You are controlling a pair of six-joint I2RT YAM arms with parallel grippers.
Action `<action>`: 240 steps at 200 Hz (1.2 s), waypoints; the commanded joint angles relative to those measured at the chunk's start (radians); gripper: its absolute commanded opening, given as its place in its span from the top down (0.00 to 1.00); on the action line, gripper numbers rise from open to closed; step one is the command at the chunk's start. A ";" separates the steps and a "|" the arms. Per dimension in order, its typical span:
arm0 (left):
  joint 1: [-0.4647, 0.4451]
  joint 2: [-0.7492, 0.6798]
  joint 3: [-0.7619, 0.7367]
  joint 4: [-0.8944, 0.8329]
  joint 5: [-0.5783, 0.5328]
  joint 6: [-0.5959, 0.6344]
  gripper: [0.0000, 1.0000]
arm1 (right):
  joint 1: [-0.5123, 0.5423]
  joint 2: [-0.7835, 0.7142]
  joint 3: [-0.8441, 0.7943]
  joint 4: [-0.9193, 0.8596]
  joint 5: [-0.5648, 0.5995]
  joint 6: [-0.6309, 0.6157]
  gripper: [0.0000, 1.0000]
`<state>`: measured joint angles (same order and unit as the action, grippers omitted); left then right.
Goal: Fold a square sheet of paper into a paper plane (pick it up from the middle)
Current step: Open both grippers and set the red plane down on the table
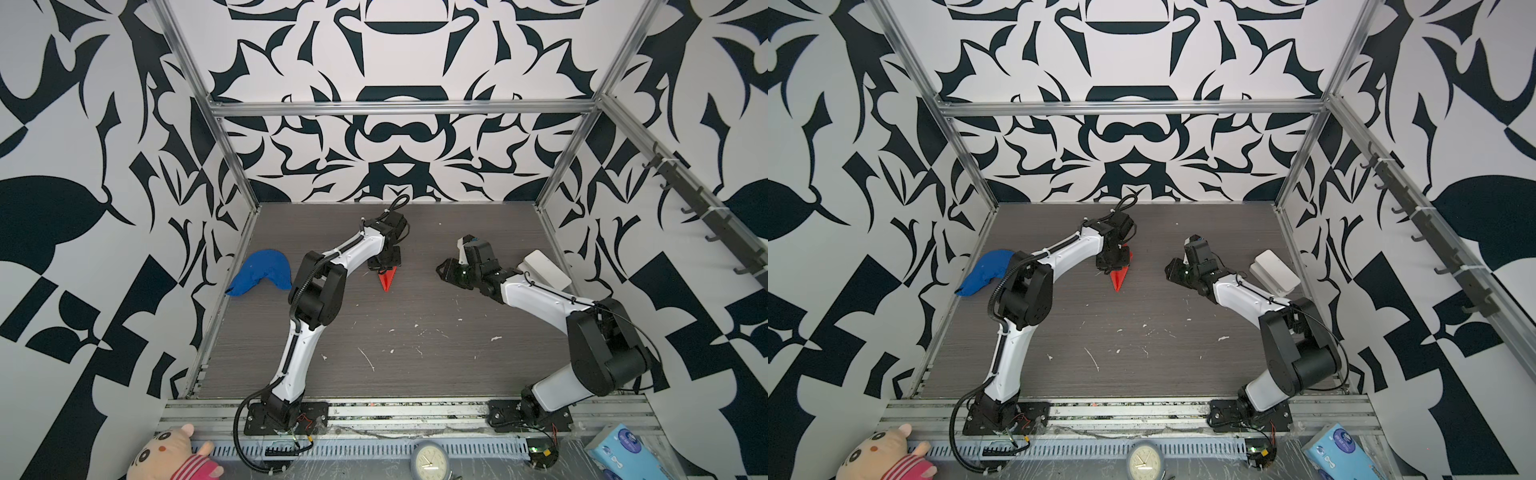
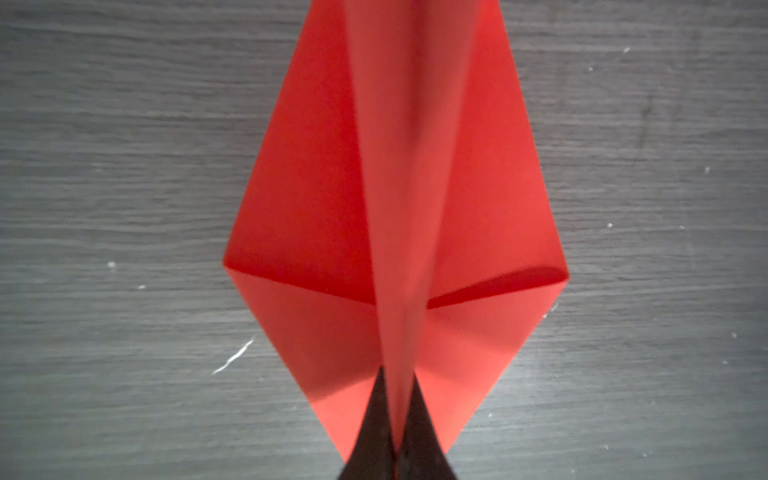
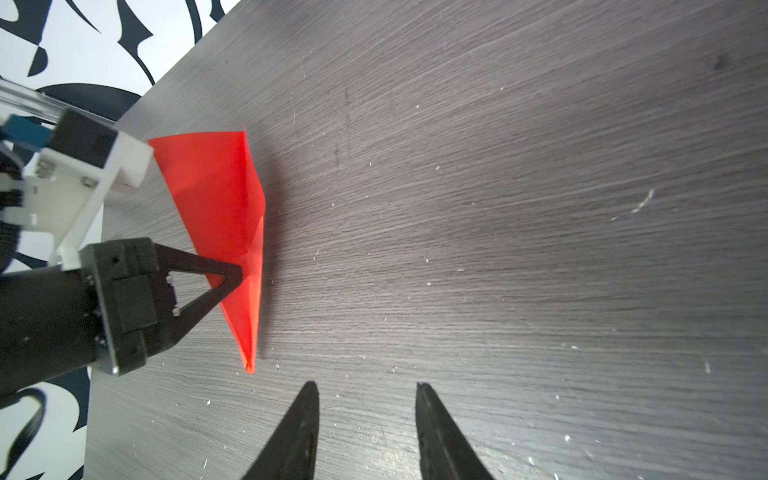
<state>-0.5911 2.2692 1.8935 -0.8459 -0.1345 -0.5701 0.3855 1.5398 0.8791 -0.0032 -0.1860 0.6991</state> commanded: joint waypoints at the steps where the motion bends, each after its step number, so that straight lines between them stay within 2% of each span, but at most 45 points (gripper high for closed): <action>1: 0.007 0.044 0.023 -0.045 0.030 0.007 0.93 | -0.001 -0.008 -0.005 0.022 -0.015 0.001 0.59; 65: 0.010 0.076 0.043 -0.051 0.023 0.000 0.82 | -0.001 -0.009 -0.008 0.023 -0.020 0.007 0.60; 131: 0.010 0.046 0.043 -0.057 0.014 -0.005 0.85 | -0.001 -0.004 0.001 0.023 -0.022 0.009 0.60; 160: 0.010 -0.028 0.050 -0.068 0.006 -0.008 0.79 | -0.001 -0.007 0.031 0.001 -0.005 -0.001 0.58; 195: 0.010 -0.142 0.010 -0.073 -0.033 -0.017 0.68 | -0.002 -0.031 0.083 -0.031 0.039 -0.036 0.49; 224: 0.015 -0.277 -0.047 -0.056 -0.082 -0.019 0.59 | -0.012 -0.072 0.144 -0.072 0.109 -0.102 0.41; 240: 0.028 -0.390 -0.118 0.003 -0.120 -0.012 0.52 | -0.016 -0.106 0.176 -0.102 0.195 -0.178 0.34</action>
<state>-0.5823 2.0323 1.8519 -0.8600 -0.1783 -0.5812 0.3790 1.5158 0.9737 -0.0727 -0.1207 0.6369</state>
